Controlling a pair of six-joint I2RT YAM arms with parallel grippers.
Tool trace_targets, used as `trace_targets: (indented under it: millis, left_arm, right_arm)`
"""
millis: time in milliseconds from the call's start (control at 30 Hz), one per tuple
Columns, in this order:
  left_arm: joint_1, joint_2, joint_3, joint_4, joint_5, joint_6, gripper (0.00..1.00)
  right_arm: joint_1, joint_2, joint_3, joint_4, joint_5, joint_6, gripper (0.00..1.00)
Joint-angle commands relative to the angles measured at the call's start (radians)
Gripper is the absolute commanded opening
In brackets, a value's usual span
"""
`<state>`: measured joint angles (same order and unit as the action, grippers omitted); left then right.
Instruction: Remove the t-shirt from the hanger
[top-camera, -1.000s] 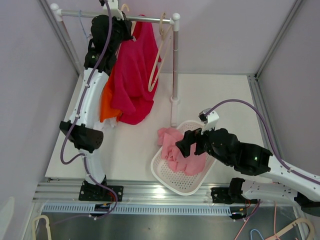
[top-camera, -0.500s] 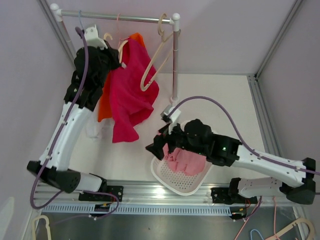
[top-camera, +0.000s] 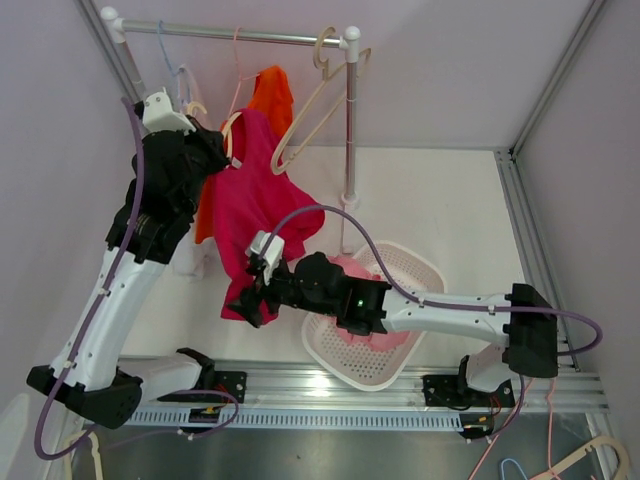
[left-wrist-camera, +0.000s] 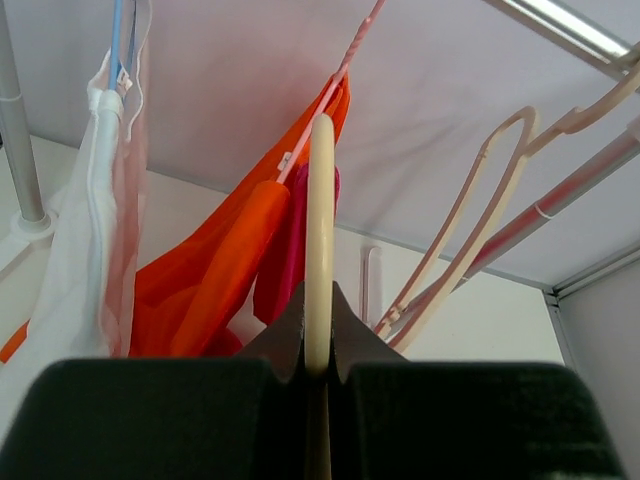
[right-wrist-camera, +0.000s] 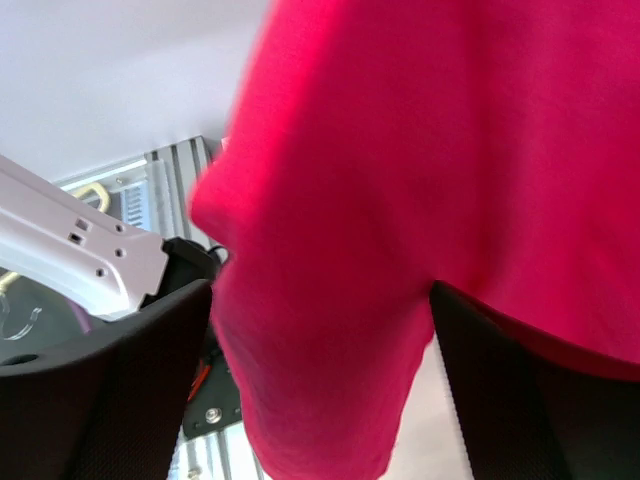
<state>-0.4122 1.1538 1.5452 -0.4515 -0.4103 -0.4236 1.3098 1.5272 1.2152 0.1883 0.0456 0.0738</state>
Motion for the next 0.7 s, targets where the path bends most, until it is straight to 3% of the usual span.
trace_targets:
  millis: [0, 33, 67, 167, 300, 400, 533, 667]
  left_arm:
    - [0.000, -0.014, -0.020, 0.031, -0.005, -0.049, 0.00]
    - [0.000, -0.017, -0.039, 0.037, -0.004, -0.050, 0.01]
    - [0.000, -0.017, -0.048, 0.045, 0.002, -0.049, 0.00]
    - [0.001, 0.009, -0.048, 0.074, -0.002, -0.035, 0.00]
    - [0.022, 0.105, 0.004, 0.080, 0.030, -0.046, 0.01]
    - [0.024, 0.182, 0.073, 0.076, 0.016, -0.046, 0.01]
    - [0.024, 0.201, 0.173, 0.083, 0.011, -0.021, 0.00]
    - [0.024, 0.140, 0.254, -0.047, 0.114, -0.032, 0.01]
  right_arm:
    - [0.022, 0.024, 0.046, 0.152, 0.039, -0.019, 0.81]
    - [0.026, 0.027, 0.049, 0.155, 0.036, -0.011, 0.48]
    - [0.032, 0.016, 0.050, 0.143, 0.042, 0.021, 0.00]
    - [0.116, -0.037, 0.050, 0.075, 0.033, 0.032, 0.00]
    - [0.350, -0.078, 0.058, -0.039, 0.207, 0.038, 0.00]
    - [0.442, 0.000, -0.034, 0.063, 0.102, 0.205, 0.00]
    - [0.427, 0.198, -0.059, 0.070, 0.105, 0.386, 0.00]
    - [0.277, 0.199, -0.101, 0.045, 0.099, 0.428, 0.00]
